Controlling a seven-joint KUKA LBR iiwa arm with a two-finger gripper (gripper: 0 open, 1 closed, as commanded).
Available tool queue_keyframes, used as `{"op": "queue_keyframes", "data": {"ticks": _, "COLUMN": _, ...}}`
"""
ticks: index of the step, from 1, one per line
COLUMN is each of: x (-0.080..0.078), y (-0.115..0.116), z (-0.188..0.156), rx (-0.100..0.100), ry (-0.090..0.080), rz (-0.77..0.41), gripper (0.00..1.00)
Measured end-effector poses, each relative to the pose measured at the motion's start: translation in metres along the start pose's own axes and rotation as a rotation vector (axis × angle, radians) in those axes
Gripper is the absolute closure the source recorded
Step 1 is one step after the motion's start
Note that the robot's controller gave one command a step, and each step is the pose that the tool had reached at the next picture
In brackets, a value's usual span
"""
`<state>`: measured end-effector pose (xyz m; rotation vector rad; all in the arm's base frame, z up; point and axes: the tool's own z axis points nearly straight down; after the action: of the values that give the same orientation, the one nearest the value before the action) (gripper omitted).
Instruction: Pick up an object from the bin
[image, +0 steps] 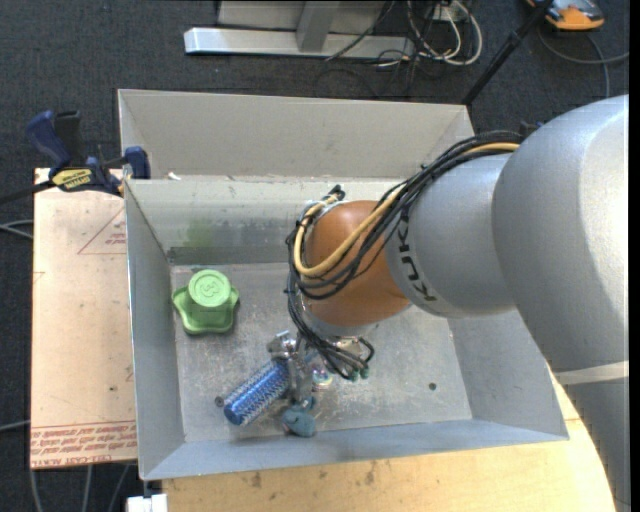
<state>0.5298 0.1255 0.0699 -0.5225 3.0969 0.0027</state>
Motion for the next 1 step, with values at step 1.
{"op": "queue_keyframes", "data": {"ticks": 1, "x": 0.0054, "y": 0.0052, "z": -0.1079, "rx": 0.002, "ry": -0.007, "rz": -0.077, "gripper": 1.00}}
